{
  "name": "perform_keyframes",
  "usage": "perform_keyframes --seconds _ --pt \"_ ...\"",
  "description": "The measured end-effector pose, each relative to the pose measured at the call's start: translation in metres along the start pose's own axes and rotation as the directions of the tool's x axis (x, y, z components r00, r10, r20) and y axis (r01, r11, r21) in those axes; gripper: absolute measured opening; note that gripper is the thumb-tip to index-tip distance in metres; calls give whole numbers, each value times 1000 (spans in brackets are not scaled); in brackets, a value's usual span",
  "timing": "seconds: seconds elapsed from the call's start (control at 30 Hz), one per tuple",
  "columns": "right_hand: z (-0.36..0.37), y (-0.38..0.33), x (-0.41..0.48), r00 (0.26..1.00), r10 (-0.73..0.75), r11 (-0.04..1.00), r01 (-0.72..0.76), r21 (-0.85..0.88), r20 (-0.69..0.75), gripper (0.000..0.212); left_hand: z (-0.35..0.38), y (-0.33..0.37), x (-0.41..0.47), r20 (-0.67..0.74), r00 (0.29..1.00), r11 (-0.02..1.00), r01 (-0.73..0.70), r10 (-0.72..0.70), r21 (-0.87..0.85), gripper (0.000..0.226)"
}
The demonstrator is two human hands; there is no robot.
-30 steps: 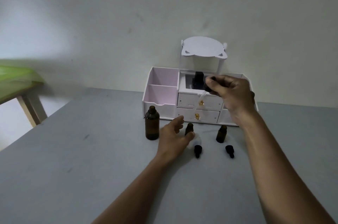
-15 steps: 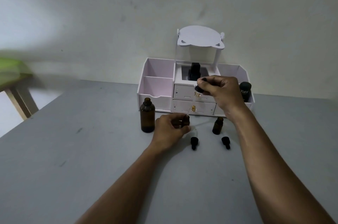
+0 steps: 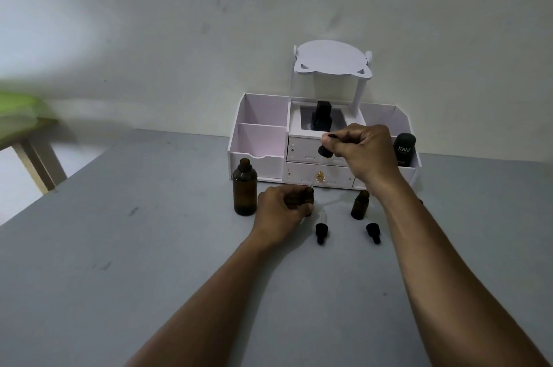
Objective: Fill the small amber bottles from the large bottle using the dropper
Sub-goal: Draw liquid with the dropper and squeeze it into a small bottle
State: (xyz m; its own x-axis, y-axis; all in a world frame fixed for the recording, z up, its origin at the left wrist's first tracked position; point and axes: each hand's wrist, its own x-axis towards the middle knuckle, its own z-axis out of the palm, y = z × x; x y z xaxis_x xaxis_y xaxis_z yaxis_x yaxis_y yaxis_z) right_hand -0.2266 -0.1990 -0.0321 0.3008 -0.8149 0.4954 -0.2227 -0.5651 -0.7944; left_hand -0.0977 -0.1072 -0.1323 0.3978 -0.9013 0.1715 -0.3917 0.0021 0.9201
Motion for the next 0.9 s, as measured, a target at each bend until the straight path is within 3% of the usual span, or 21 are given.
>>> perform_keyframes --seconds 0.33,0.5,0.63,0.7,0.77,0.83,0.9 --pt "-2 -5 -2 999 20 1000 -20 -5 49 17 -1 2 -2 5 1000 1000 26 -26 -16 45" --pt "-6 -16 -1 1000 -20 999 19 49 8 12 -1 0 -5 -21 999 999 34 -34 -8 64" --pt "-8 -38 -1 993 -75 983 89 162 -89 10 -10 -1 -24 -137 986 990 -79 94 114 57" --pt "-5 -53 -3 987 -86 953 120 276 -133 8 -24 2 -34 -294 898 941 -276 326 197 34" --pt "3 -66 -4 985 -73 924 126 360 -158 11 -43 7 -37 -436 727 848 -464 530 256 20" --pt "16 -75 -4 986 -31 886 102 452 -161 11 -64 7 -33 -558 634 834 -499 536 234 19" --pt "31 -77 -5 987 10 860 73 504 -159 11 -84 -1 -27 -628 672 904 -408 393 130 28"
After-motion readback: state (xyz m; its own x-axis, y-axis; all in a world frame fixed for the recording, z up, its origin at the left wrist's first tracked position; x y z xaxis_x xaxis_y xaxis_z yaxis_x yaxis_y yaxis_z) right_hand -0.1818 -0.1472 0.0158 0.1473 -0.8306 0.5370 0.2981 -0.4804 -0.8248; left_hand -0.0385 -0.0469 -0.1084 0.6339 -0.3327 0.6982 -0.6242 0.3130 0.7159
